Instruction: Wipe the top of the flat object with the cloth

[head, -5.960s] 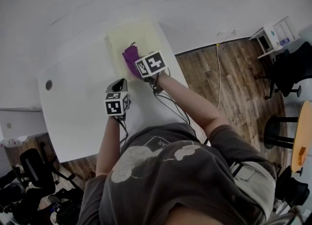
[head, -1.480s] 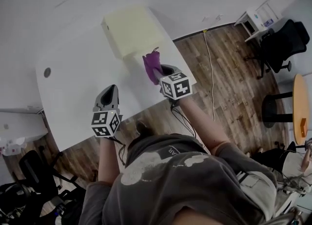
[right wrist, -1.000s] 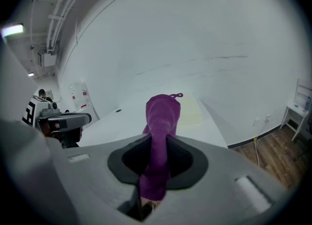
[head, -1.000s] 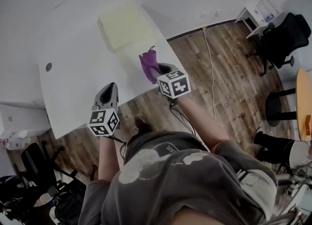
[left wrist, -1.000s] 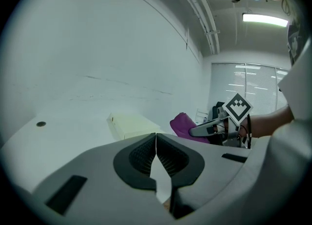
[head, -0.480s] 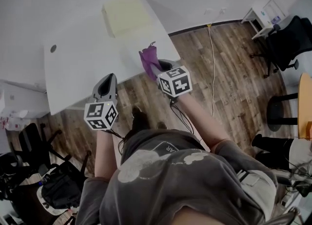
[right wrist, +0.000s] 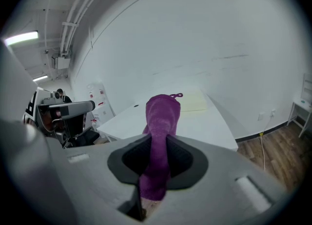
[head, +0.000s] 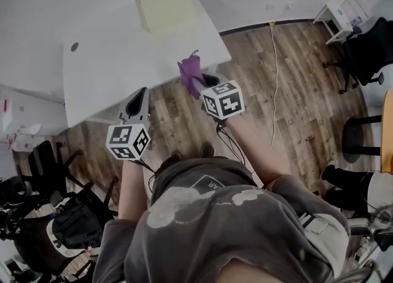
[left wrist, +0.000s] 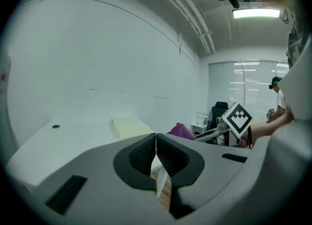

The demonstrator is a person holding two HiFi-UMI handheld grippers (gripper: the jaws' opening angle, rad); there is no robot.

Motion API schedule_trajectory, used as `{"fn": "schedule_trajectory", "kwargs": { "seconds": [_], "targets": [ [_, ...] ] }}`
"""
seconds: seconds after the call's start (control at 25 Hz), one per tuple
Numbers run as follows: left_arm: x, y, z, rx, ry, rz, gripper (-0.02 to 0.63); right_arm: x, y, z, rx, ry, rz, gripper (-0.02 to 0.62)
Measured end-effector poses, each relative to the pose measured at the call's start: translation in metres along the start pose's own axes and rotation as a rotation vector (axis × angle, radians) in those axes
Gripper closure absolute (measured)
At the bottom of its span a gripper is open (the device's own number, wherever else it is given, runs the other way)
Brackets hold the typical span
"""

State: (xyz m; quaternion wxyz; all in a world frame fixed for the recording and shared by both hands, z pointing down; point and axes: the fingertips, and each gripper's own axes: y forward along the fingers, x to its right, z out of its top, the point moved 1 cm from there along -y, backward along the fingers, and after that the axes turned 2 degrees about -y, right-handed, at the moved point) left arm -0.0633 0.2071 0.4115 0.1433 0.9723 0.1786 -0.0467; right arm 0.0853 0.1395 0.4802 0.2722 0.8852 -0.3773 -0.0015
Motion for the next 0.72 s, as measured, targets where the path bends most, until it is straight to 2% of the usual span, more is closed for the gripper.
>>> {"fn": "schedule_trajectory", "kwargs": {
  "seconds": [0.32, 0.48, 0.72],
  "targets": [
    [-0.023, -0.039, -0.019, 0.016, -0.049, -0.032, 0.609, -0.036, -0.001, -0.003, -0.005, -0.004, -0.062, 0.522],
    [-0.040, -0.067, -0.021, 0.051, -0.074, -0.040, 0.609, -0.067, -0.006, 0.000, -0.005, -0.029, -0.094, 0.522],
    [-0.064, -0.112, -0.038, 0.043, -0.083, -0.075, 0.609, -0.115, -0.009, -0.008, 0.010, -0.004, -0.136, 0.522]
  ]
}}
